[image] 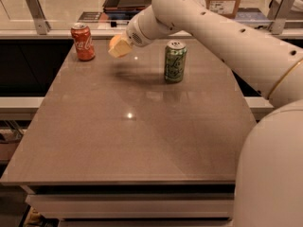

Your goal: Move orange near coke can

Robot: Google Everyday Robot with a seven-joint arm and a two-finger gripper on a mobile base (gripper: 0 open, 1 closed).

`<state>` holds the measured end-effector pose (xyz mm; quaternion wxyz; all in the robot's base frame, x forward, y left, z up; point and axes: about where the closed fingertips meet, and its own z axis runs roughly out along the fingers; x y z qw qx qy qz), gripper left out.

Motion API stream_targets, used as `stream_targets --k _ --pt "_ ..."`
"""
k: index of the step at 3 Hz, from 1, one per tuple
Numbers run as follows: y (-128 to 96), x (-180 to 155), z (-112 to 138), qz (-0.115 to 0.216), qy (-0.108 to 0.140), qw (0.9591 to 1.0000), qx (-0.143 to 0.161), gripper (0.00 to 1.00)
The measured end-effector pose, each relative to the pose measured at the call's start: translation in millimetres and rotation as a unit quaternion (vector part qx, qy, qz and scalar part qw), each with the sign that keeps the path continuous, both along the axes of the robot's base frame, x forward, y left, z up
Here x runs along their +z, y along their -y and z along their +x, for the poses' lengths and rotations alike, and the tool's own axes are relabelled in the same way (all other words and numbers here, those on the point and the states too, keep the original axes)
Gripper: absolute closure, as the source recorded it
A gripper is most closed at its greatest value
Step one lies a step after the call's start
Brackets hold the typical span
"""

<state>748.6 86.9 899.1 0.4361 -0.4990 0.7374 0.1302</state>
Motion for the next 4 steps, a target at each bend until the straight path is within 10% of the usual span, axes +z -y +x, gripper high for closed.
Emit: stream_targets --k 4 --pt "-83 -43 0 -0.012 -0.008 0.9999 0.008 1.00"
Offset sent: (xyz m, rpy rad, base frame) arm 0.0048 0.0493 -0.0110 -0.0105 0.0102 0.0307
